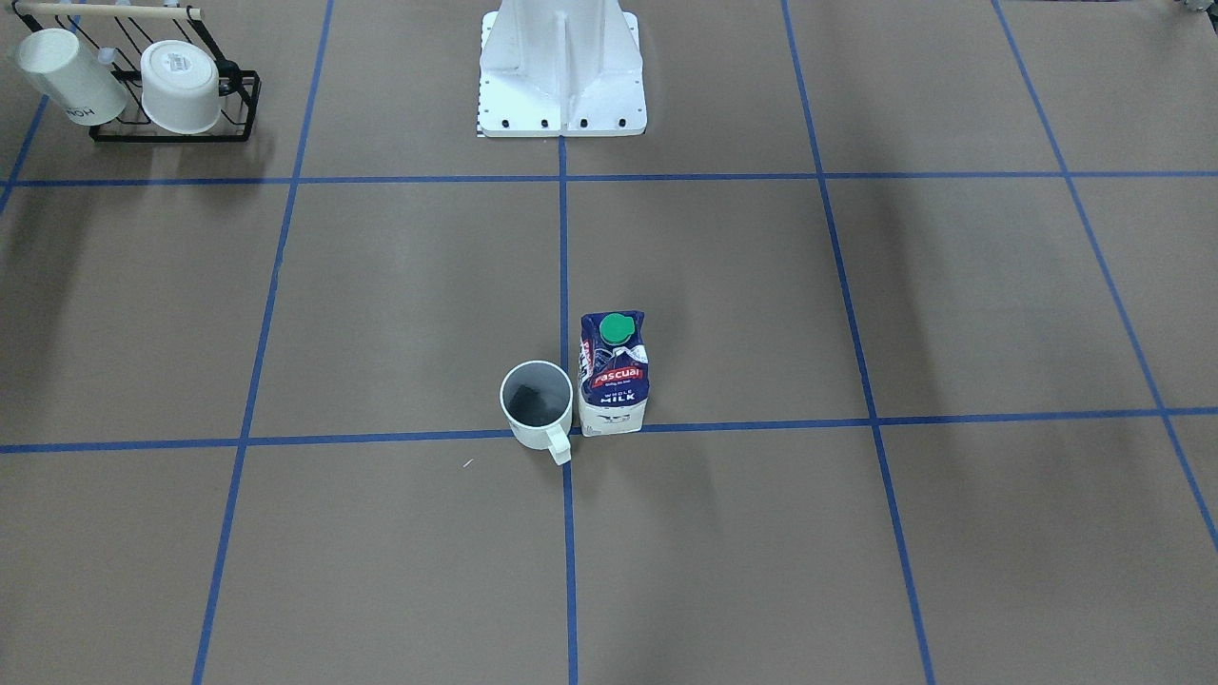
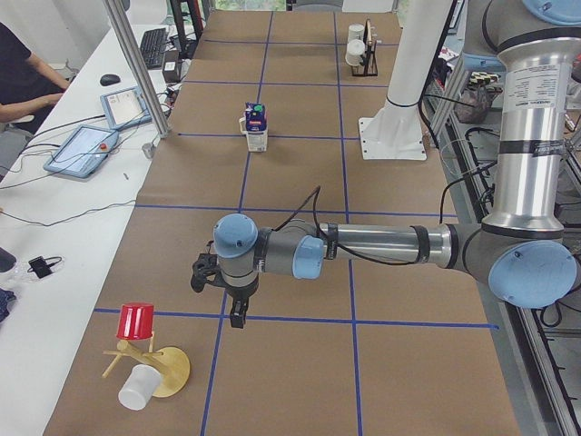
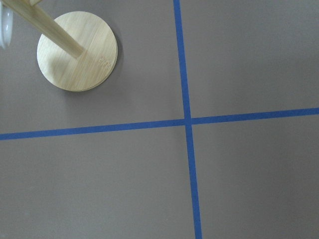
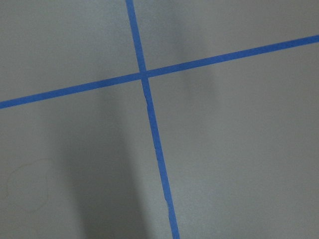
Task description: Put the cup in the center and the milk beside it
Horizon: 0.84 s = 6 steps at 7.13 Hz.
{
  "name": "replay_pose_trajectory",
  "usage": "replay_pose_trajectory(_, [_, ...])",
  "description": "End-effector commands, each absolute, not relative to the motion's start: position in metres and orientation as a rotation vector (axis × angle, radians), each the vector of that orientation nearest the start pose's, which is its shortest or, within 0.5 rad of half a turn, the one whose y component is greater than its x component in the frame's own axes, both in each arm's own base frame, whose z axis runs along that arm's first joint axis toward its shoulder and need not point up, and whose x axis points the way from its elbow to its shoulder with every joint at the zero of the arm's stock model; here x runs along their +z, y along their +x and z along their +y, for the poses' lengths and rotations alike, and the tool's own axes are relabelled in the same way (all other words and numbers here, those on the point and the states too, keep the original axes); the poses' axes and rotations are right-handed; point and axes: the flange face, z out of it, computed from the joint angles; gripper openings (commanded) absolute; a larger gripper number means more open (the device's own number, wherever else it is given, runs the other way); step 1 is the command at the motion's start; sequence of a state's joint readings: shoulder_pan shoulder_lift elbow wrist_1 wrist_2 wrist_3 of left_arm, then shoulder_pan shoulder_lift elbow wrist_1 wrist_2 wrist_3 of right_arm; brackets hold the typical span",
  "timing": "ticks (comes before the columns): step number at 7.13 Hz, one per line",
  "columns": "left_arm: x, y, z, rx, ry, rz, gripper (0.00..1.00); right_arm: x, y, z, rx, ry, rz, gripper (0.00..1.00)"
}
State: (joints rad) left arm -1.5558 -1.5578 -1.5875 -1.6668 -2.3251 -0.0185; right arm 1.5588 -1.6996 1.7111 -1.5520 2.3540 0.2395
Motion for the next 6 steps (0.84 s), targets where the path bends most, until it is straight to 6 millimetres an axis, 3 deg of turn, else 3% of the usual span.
replay_pose_trajectory(1, [0.6536,-0.0588,-0.4917,0.03,0.06,0.758,0.99,0.6521,0.064,-0.4333,0.196,-0.063,-0.787,1.0])
replay_pose_trajectory(6, [0.6535,-0.058,-0.4926,0.024,0.058,0.758,0.99,0.6529,0.0646,-0.4346,0.197,-0.063,-0.778,1.0])
